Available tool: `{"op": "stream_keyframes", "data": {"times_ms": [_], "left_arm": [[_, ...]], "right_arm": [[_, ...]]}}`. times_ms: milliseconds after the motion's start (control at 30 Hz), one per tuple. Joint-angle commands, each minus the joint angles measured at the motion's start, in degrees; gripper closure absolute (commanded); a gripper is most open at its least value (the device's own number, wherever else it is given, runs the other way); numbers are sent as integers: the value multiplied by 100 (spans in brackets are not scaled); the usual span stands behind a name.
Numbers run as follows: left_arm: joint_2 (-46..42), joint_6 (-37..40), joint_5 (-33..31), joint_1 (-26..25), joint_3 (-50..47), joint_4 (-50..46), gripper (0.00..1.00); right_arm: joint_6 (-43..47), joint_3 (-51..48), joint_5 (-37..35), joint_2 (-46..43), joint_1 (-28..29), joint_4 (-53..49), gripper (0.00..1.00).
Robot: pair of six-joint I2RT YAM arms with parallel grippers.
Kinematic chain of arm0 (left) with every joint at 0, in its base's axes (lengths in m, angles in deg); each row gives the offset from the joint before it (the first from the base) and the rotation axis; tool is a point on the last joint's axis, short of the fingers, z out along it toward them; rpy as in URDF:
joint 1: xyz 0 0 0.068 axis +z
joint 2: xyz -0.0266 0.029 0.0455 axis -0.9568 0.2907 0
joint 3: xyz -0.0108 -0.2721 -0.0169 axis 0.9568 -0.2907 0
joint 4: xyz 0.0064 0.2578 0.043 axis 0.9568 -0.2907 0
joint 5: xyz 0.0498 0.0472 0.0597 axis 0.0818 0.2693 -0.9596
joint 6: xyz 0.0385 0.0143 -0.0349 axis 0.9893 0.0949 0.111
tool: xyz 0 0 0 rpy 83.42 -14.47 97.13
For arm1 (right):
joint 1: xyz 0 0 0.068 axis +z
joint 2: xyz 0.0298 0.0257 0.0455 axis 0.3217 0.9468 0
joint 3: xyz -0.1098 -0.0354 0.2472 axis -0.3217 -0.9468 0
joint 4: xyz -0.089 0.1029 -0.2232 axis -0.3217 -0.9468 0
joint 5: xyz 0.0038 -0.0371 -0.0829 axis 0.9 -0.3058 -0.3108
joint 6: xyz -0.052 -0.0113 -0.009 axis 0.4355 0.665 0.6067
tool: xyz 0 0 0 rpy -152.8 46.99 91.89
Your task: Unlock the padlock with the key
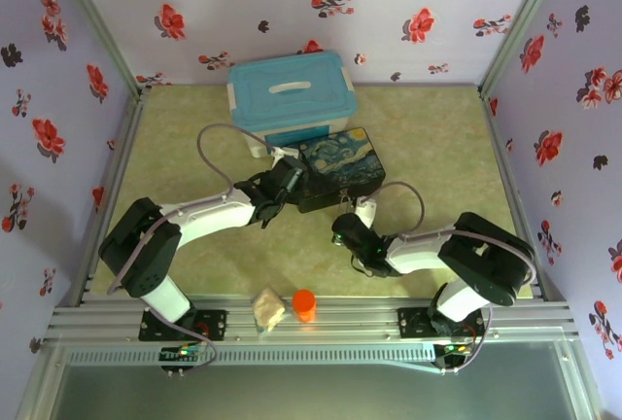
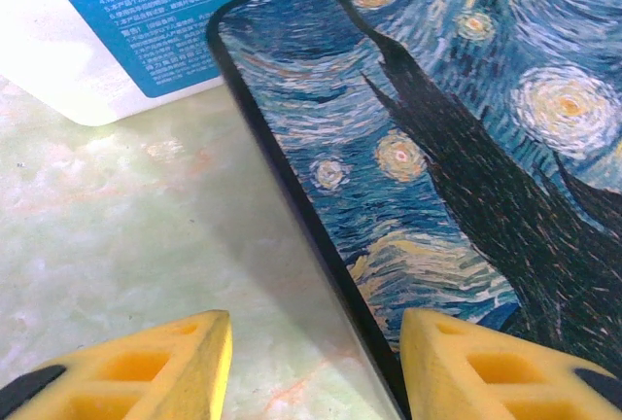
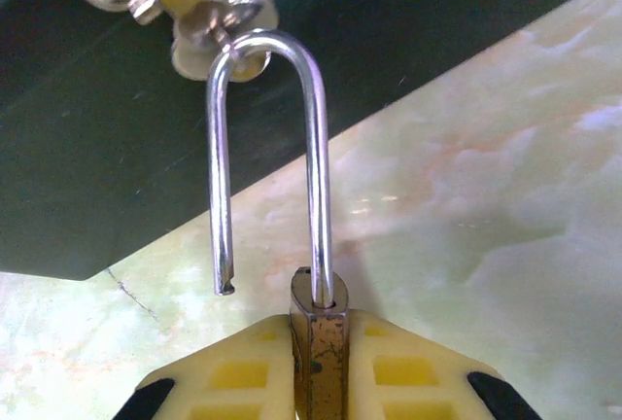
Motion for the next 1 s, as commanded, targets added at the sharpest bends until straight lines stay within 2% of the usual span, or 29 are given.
{"op": "stream_keyframes", "data": {"times_ms": [0,267,467,700,967], "left_arm": [[423,121,-106,99,-345,-1121,52],[442,134,40,91,-386,-954,54],[428,165,156,82,-491,-795,54],[422,231,122,84,-539,-758,54],[314,244,172,82,-579,-736,54]], "right_arm": [[-339,-667,12,-7,-128,-333,98],[-1533,-768,457,905,-156,1539,100],[-2268,-949,-48,1929,-127,3726,100],[-2892,-746,-698,3078,-83,5404,100],[-2873,-464,-957,3240,-196,5469,100]]}}
